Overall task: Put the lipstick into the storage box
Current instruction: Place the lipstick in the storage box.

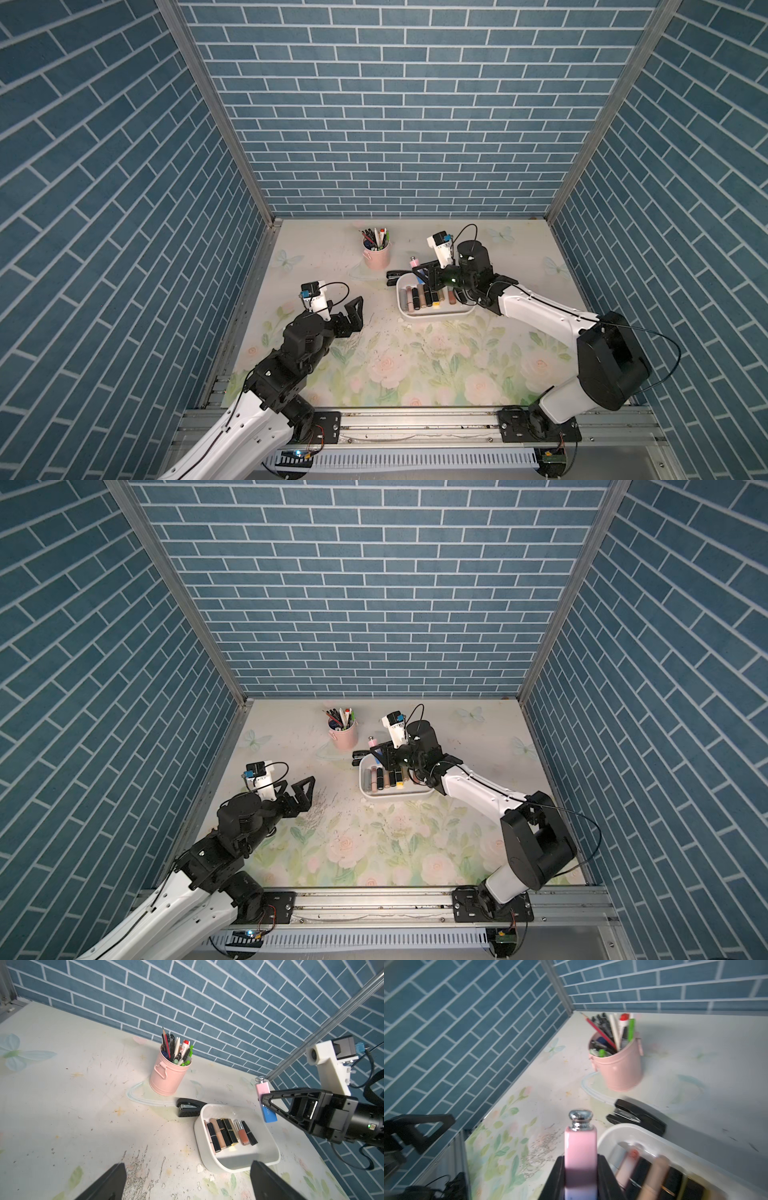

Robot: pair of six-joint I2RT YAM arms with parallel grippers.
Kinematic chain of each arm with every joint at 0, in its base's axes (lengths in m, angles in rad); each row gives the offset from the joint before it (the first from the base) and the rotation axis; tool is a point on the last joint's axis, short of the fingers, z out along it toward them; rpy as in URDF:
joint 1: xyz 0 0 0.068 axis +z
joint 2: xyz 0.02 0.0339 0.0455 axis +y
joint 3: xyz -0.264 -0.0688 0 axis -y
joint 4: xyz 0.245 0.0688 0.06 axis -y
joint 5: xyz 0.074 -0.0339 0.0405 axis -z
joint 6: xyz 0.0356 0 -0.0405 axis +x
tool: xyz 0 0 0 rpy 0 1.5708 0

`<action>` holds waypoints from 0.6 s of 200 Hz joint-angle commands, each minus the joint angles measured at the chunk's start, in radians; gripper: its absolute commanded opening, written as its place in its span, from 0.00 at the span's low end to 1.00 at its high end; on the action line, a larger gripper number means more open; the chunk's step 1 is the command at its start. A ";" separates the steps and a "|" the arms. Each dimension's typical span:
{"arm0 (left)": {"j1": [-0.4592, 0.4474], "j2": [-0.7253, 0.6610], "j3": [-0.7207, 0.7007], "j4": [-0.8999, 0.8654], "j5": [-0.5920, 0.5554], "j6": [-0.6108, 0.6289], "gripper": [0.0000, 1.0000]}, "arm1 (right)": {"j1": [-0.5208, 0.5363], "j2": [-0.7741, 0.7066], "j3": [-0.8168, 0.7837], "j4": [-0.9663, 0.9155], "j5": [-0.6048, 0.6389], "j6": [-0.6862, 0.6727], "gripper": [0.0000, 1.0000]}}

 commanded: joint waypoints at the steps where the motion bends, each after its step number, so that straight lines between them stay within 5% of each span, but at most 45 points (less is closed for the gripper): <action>1: 0.006 0.041 -0.012 0.070 0.044 0.017 1.00 | -0.027 -0.044 -0.027 -0.093 0.166 0.012 0.18; 33: 0.006 0.110 -0.018 0.113 0.076 0.010 1.00 | -0.067 -0.027 -0.041 -0.197 0.284 0.019 0.18; 120: 0.006 0.255 -0.024 0.129 0.157 0.005 1.00 | -0.132 0.123 -0.061 -0.168 0.247 0.030 0.18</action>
